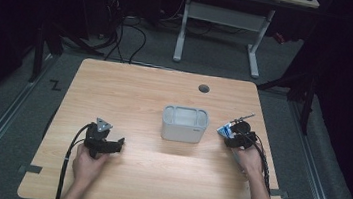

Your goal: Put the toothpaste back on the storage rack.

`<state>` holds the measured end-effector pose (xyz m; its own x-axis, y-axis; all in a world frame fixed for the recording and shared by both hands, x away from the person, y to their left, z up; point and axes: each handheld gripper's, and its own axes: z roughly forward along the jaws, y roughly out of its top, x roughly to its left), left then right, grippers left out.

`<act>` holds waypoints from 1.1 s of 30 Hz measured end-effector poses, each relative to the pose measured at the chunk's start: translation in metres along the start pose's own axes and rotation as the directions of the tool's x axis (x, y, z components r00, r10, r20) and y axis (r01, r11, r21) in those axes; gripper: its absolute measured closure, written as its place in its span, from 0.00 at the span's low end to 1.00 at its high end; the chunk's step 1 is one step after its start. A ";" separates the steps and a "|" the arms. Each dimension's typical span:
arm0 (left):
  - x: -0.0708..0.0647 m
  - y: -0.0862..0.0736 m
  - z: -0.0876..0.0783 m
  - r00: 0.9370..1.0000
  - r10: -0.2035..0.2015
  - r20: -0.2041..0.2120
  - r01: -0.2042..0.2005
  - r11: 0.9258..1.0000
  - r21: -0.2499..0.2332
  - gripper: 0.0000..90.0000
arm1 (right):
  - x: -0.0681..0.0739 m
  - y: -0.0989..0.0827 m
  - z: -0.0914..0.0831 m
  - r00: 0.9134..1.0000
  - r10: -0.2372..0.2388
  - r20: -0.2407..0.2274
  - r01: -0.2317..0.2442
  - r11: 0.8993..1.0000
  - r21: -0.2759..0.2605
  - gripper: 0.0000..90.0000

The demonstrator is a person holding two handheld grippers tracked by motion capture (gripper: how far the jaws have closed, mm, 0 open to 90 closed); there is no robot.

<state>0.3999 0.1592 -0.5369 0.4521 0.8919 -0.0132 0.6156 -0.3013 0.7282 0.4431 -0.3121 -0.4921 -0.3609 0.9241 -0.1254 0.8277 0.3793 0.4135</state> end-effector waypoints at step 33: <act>0.000 0.000 0.000 1.000 0.000 0.001 0.000 1.000 0.000 0.18 | -0.029 -0.002 -0.007 0.982 0.101 -0.158 -0.105 0.994 -0.014 0.79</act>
<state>0.3999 0.1592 -0.5369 0.4525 0.8917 -0.0135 0.6155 -0.3013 0.7282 0.4490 -0.3403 -0.4828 -0.3385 0.9390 0.0614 0.8551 0.2797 0.4365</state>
